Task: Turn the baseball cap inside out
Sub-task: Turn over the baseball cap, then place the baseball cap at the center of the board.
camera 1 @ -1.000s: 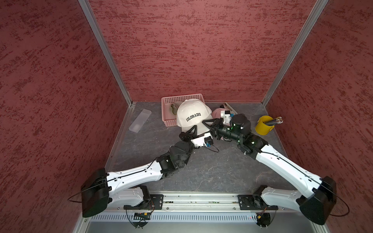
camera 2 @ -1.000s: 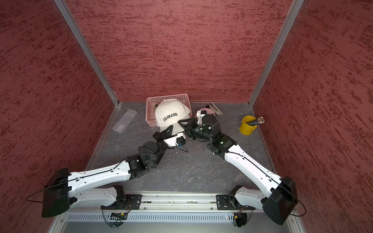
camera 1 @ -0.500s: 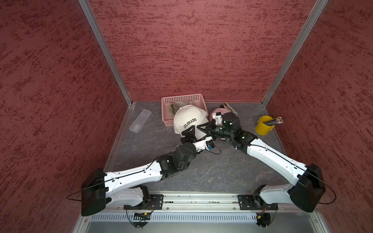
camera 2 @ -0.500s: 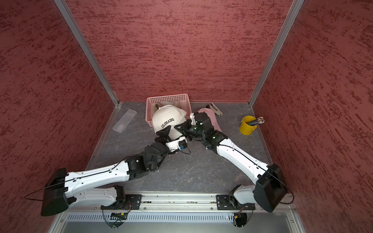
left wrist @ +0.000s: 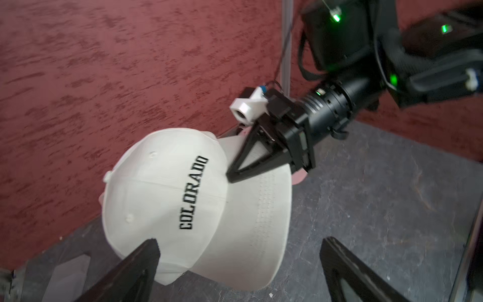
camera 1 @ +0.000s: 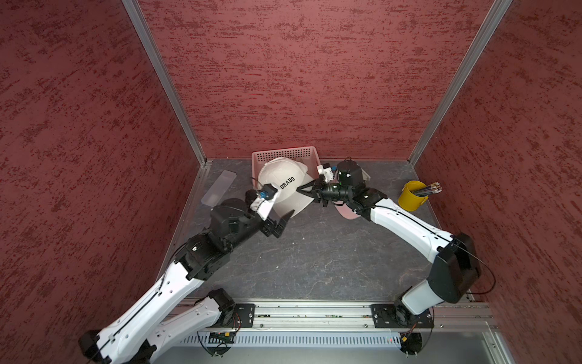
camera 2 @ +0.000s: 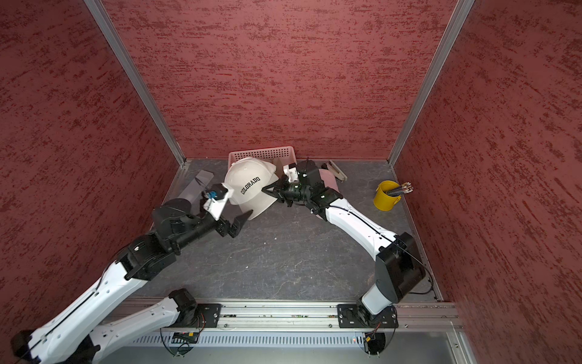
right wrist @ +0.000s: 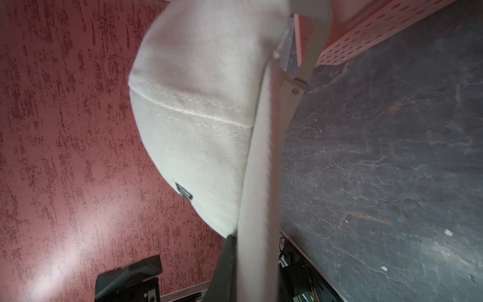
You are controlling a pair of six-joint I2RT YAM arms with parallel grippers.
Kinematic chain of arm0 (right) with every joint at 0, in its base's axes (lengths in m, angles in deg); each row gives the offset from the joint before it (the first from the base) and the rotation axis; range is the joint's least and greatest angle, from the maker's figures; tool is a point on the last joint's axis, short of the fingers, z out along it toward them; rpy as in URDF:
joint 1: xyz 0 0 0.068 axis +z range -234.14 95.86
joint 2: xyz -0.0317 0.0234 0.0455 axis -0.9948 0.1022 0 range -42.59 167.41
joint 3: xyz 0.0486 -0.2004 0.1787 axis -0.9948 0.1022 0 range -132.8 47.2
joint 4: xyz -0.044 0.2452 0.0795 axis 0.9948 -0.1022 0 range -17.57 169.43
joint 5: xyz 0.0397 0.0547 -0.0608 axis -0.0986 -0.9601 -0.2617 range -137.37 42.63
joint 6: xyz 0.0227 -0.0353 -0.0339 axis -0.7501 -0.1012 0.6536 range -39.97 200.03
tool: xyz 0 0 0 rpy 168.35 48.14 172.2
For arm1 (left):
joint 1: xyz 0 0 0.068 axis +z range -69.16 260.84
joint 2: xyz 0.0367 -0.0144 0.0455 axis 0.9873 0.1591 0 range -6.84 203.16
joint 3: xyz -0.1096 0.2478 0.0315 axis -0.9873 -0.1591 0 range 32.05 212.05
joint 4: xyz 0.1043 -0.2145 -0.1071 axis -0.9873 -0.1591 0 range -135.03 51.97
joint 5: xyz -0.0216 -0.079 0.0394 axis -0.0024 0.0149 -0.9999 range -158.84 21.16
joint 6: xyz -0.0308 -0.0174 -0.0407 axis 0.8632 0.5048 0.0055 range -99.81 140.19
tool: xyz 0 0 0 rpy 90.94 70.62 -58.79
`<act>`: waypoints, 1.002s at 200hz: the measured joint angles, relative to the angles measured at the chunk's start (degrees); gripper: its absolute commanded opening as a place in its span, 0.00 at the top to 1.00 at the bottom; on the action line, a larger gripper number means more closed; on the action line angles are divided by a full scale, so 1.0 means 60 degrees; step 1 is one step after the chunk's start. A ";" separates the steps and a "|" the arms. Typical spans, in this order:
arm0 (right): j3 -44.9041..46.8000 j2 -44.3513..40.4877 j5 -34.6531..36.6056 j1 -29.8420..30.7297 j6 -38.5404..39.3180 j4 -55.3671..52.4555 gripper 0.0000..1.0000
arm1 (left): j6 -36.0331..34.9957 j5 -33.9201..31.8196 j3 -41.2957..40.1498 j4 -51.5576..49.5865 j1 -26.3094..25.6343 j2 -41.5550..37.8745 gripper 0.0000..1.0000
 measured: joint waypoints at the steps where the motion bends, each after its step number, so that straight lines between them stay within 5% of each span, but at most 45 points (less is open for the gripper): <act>1: -0.0015 0.0022 -0.0018 0.0000 0.0007 0.0007 1.00 | 0.0051 0.0015 0.0015 -0.0015 0.0069 -0.0011 0.00; 36: -0.0882 0.1297 -0.0936 0.0277 0.0142 0.0645 1.00 | 0.2521 0.0696 0.1588 -0.0860 0.2663 0.0357 0.00; 81: -0.1974 0.3399 -0.2055 0.0845 0.0076 0.2663 1.00 | 0.4393 0.1443 0.2295 -0.1384 0.4517 0.1271 0.00; 129: -0.3016 0.5708 -0.2787 0.1402 -0.0084 0.4237 1.00 | 0.4870 0.1756 0.1880 -0.1468 0.5053 0.1854 0.00; 200: -0.4911 0.7275 -0.3271 0.1555 0.0066 0.4535 1.00 | 0.4776 0.1723 0.1912 -0.1424 0.5151 0.2240 0.00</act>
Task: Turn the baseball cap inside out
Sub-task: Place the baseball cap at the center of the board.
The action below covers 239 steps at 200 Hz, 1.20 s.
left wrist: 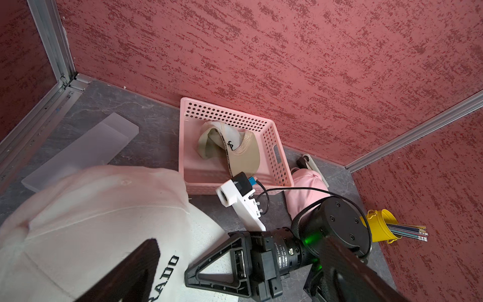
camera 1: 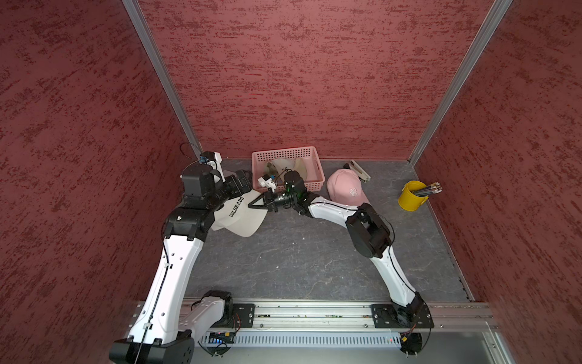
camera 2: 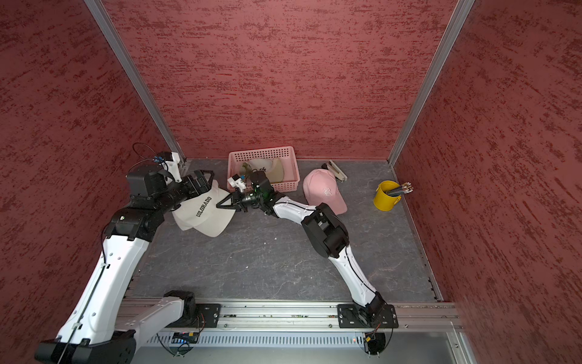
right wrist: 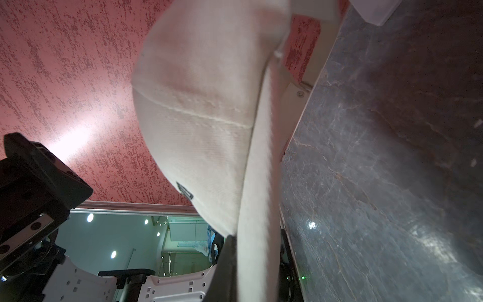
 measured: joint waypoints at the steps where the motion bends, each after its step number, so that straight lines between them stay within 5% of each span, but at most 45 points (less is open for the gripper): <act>1: -0.0011 0.0015 -0.0007 0.0004 0.0000 0.0000 1.00 | 0.0000 0.0000 0.0000 0.0000 -0.0004 0.0000 0.00; 167: -0.1599 0.1745 0.0036 0.0004 0.1104 -0.1472 1.00 | -0.0175 -0.0036 -0.0004 0.0069 0.0033 0.0270 0.00; 239: -0.1599 0.1967 0.0437 0.0007 0.1588 -0.1840 0.89 | -0.0175 -0.0036 -0.0015 0.0073 0.0033 0.0270 0.00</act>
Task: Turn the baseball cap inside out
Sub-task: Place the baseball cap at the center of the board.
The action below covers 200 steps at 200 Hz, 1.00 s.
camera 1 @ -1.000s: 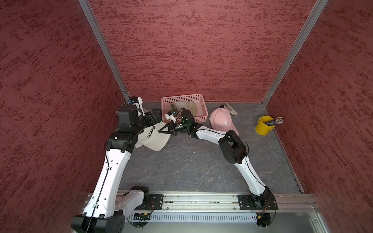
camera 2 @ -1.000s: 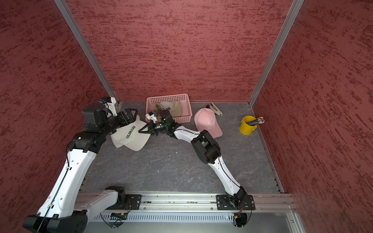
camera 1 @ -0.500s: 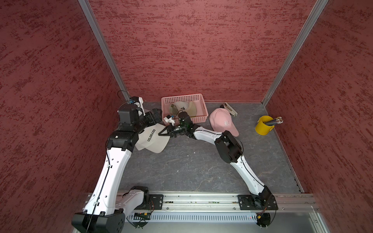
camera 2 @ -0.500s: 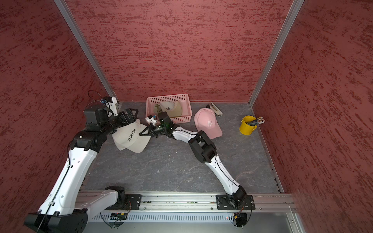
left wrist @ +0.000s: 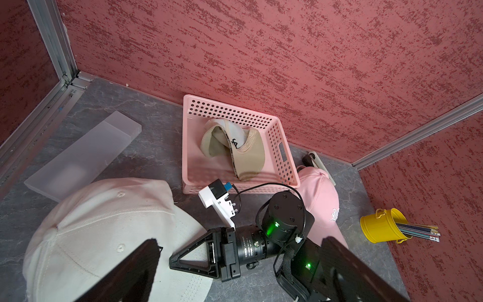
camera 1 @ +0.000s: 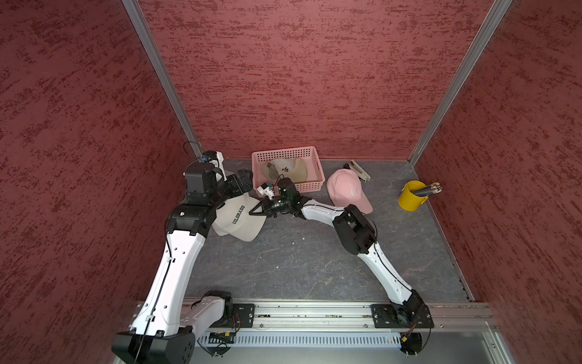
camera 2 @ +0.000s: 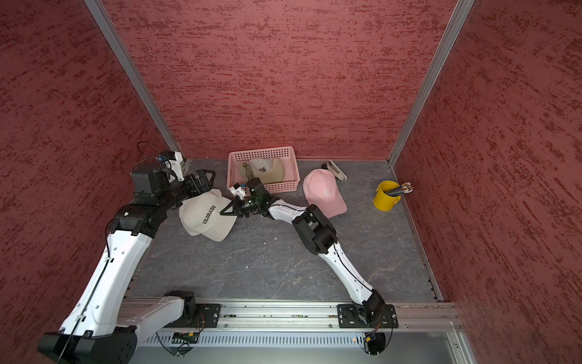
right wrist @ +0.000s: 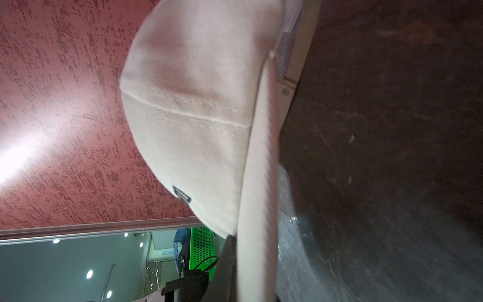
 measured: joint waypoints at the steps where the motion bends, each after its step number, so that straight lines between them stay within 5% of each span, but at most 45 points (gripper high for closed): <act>1: 0.0000 0.0000 0.0004 0.0000 0.0007 -0.0004 0.88 | 0.0000 0.0000 0.0000 0.0000 0.0000 0.0000 0.00; 69: 0.0004 0.0000 0.0441 0.0007 0.0856 -0.0637 0.53 | 0.0000 0.0000 -0.0069 0.0095 0.0000 -0.0004 0.00; 144: 0.0036 -0.0222 0.1745 0.0011 0.3322 -0.3548 0.36 | -0.0102 -0.0004 -0.0062 0.0120 0.0007 0.0000 0.00; 200: 0.0590 -0.1752 0.3734 0.0000 0.5617 -0.5767 0.22 | -0.0361 -0.0211 0.0106 -0.0058 0.0007 0.0153 0.00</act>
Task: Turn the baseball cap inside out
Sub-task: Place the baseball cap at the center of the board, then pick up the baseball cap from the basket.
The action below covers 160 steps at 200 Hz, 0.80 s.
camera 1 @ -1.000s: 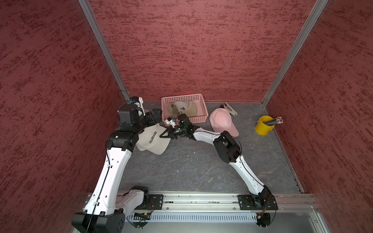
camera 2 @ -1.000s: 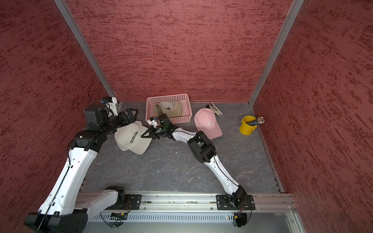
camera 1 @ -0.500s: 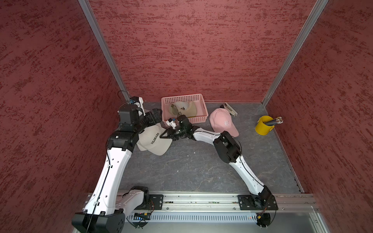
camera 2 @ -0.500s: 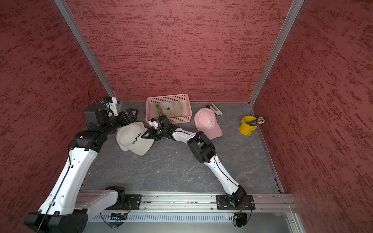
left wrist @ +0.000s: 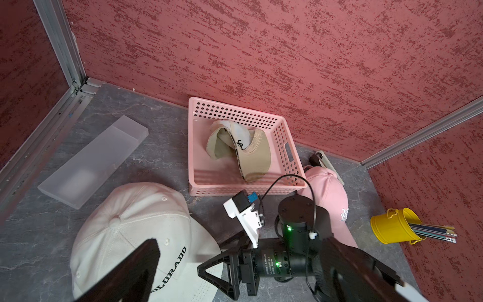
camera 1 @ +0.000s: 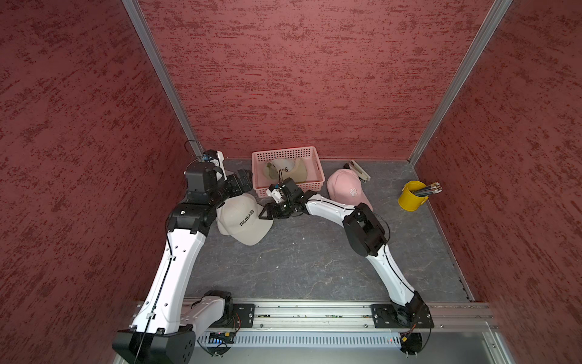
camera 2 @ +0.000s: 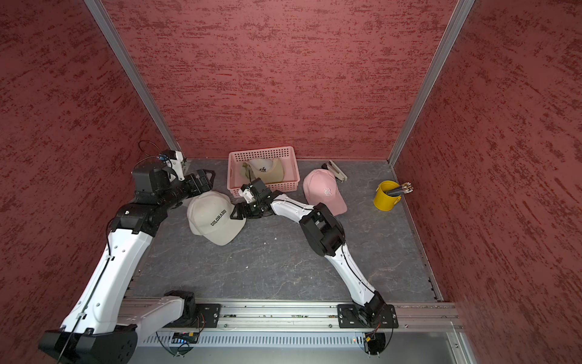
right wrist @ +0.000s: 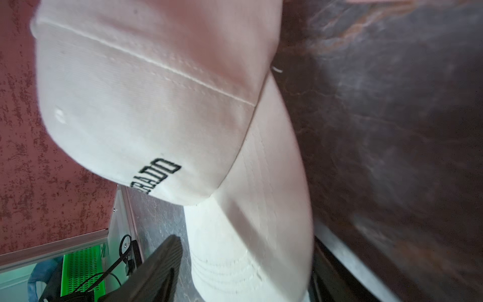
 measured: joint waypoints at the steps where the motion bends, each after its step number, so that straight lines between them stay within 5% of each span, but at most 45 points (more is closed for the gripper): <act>1: 0.0000 -0.0018 0.0011 -0.0004 0.0033 -0.0018 0.22 | -0.0004 -0.0004 0.0007 -0.0004 0.0000 0.0004 0.00; 93: 0.1104 -0.2863 0.3366 -0.0361 0.2248 -0.2167 0.23 | -0.1610 -0.1767 0.1625 -0.0936 -0.0605 0.1096 0.00; 138: -0.1479 -0.2106 0.4390 -0.1071 0.2725 -0.2798 0.24 | -0.1563 -0.0557 0.1519 -0.0178 0.0525 0.1566 0.00; 160: -0.3319 -0.0940 0.4965 -0.1260 0.3096 -0.3391 0.24 | -0.1574 -0.0313 0.1610 -0.0171 0.0423 0.1891 0.06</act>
